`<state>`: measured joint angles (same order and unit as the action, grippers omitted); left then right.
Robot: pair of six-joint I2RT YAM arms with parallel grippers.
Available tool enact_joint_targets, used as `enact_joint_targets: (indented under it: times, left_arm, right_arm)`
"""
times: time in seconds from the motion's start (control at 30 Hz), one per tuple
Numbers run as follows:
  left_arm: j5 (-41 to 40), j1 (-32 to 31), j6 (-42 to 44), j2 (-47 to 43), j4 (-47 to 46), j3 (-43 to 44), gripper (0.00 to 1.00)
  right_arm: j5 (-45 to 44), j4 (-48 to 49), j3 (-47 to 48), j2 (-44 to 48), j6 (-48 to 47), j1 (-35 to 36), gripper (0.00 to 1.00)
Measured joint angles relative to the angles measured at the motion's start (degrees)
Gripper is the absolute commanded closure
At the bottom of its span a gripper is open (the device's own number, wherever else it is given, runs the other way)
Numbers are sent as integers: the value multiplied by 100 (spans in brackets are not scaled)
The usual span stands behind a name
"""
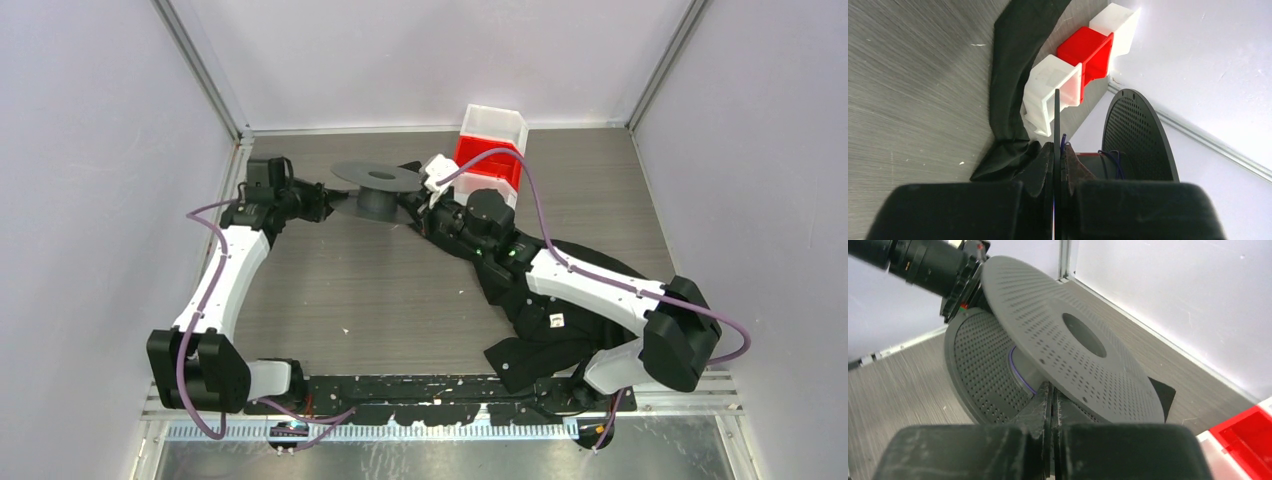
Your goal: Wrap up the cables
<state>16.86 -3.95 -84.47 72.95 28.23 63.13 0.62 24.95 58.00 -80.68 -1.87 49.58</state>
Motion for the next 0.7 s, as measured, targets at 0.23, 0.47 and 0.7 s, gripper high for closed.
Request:
enact_joint_targets:
  times: [0.23, 0.47, 0.7]
  left_arm:
    - [-254, 0, 575, 103, 859, 737, 100]
    - [-623, -4, 1283, 221, 1523, 1508, 99]
    - [-940, -17, 1687, 319, 1980, 1740, 99]
  right_arm:
    - [205, -402, 190, -26, -955, 249, 99]
    - [229, -396, 494, -304, -1335, 417, 99]
    - [197, -271, 619, -632, -1425, 592, 100]
